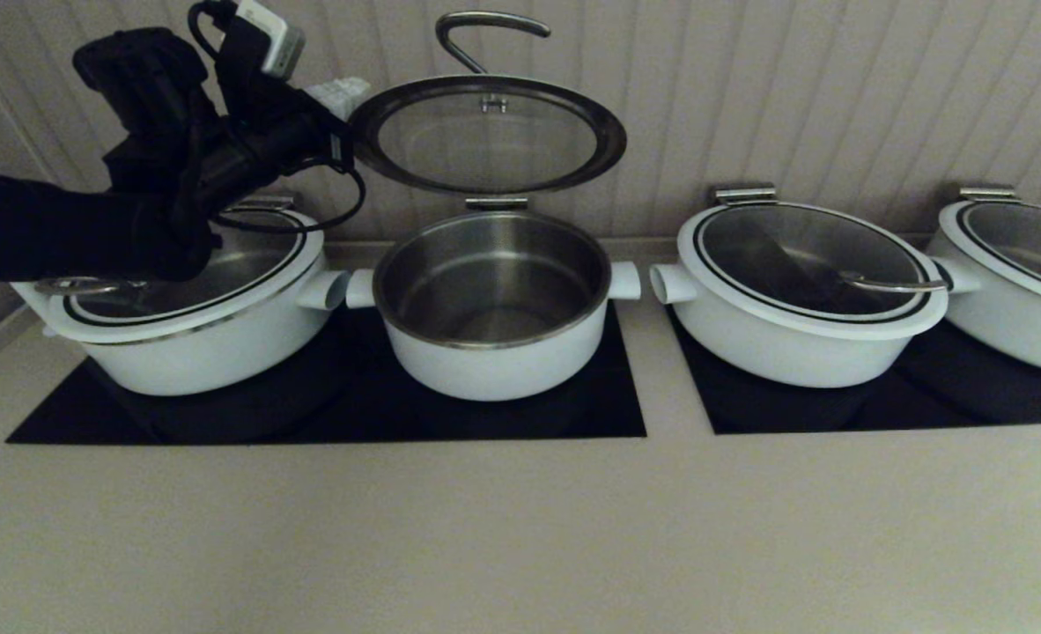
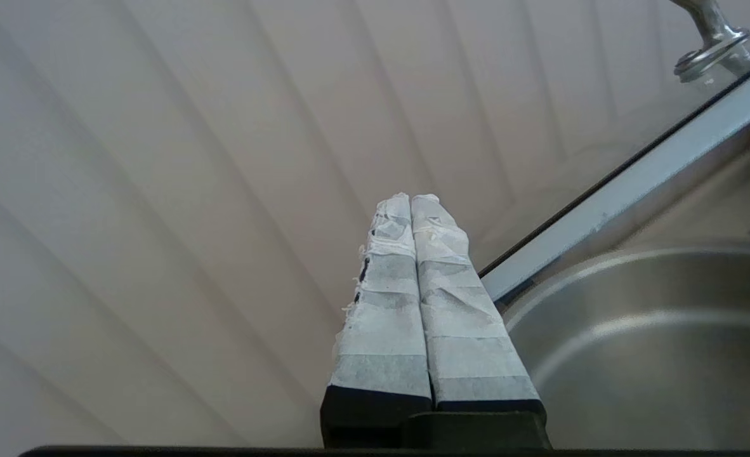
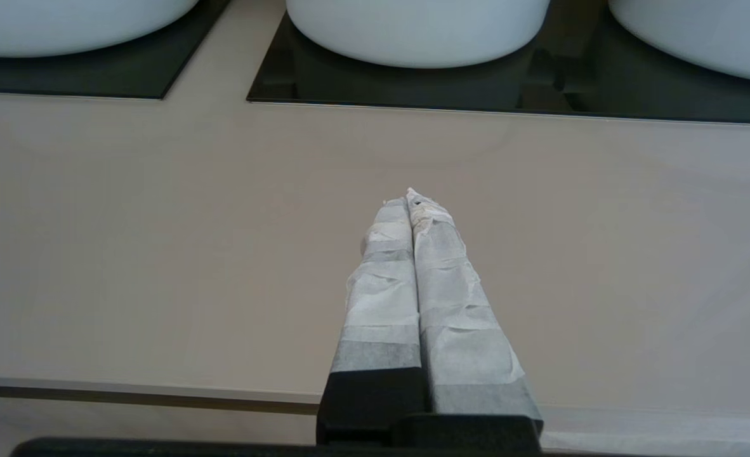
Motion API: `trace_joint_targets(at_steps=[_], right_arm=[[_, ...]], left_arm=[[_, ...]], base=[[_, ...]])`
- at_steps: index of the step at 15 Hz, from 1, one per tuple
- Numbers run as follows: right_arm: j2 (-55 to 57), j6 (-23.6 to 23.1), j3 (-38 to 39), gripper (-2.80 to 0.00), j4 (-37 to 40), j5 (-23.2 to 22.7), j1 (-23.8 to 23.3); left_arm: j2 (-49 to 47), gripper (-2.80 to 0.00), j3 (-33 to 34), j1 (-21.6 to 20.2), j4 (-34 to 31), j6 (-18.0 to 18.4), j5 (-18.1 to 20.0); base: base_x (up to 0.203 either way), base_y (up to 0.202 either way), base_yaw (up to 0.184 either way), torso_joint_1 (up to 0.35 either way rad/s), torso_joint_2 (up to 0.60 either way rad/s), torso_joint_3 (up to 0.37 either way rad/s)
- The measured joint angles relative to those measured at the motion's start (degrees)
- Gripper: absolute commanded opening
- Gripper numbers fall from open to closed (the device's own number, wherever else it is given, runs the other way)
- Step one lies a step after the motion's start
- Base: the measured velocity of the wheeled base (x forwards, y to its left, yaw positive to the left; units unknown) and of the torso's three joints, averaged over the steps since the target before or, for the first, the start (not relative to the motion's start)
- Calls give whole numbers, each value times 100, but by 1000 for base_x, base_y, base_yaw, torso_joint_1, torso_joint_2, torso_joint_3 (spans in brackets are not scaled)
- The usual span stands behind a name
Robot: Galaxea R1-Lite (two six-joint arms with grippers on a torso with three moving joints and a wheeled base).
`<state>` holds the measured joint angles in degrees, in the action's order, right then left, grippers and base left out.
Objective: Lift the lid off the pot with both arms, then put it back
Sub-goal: Close the pot lid
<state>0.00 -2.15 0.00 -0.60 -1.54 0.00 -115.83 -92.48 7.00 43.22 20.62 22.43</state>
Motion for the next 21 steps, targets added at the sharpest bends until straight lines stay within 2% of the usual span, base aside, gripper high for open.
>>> trace_joint_targets(at_steps=[8,21], right_arm=[[0,-2,0,-280,0,-2,0],[0,-2,0,-280,2,0,0]], left_arm=[[351,-280,1069,28,582,2,5],[654,-280,2246,30,1235,2,-2]], base=[[0,0,0,0,0,0],[0,0,0,0,0,0]])
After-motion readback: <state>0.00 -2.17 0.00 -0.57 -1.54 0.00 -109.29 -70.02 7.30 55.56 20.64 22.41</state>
